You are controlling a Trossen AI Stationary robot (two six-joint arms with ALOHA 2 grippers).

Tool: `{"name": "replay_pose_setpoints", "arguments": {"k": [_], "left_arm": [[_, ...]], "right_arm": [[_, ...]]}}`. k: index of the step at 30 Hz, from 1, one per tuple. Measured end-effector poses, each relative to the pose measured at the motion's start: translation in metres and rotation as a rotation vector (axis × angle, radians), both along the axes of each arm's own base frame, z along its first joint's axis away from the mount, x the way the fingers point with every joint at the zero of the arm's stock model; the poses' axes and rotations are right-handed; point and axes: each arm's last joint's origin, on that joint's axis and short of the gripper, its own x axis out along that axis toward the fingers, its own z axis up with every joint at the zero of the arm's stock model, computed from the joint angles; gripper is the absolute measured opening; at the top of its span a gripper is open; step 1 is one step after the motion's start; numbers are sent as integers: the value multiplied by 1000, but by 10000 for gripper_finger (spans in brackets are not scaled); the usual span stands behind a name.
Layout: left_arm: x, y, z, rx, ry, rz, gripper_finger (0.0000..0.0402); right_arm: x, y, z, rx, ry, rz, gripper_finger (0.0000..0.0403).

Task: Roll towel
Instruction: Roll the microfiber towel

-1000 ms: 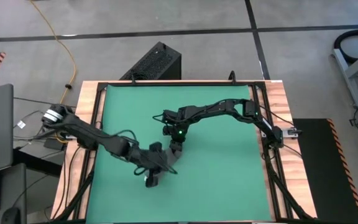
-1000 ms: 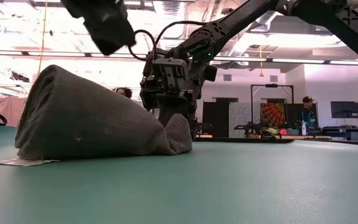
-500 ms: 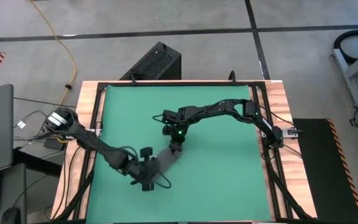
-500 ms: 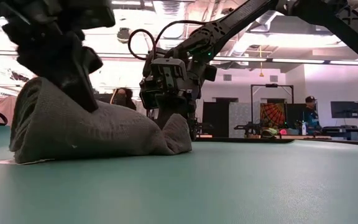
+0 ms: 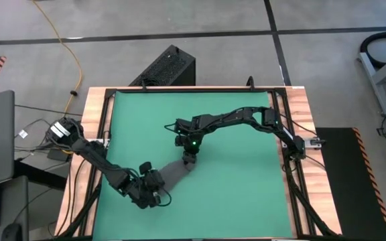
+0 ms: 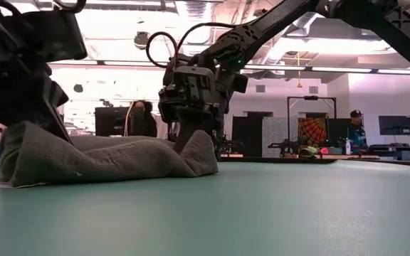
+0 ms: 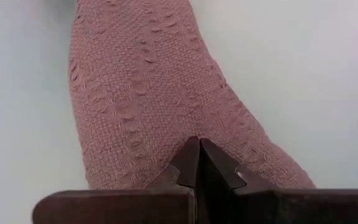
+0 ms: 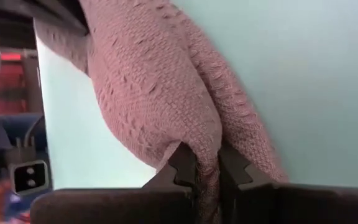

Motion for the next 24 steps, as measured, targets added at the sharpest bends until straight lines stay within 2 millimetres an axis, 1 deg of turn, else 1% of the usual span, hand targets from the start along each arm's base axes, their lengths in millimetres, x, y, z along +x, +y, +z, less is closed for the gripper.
{"name": "replay_pose_setpoints", "arguments": {"k": [2,6,8,10,13,15,18,21,24], "left_arm": [[-1,1,-2,4,7,-1,0],[-2,1,-2,34,25,-46,0],[-3,1,-3,48,42,-73,0],[-4,1,-4,60,70,-112,0],[-5,0,-4,77,105,-201,0],[-5,1,-4,100,118,-254,0],[-2,4,-3,126,135,-310,0],[2,10,-3,126,145,-309,0],[5,14,-3,116,147,-299,0]], "right_arm": [[0,1,0,-18,-27,39,48],[-2,-4,13,-47,-84,76,116],[-7,-13,24,-65,-101,69,152],[-11,-24,33,-96,-110,52,179],[-19,-40,41,-147,-101,34,198],[-21,-49,47,-163,-131,18,199],[-21,-50,72,-181,-257,37,187],[-15,-36,95,-211,-391,67,157],[-6,-15,105,-252,-480,96,110]]}}
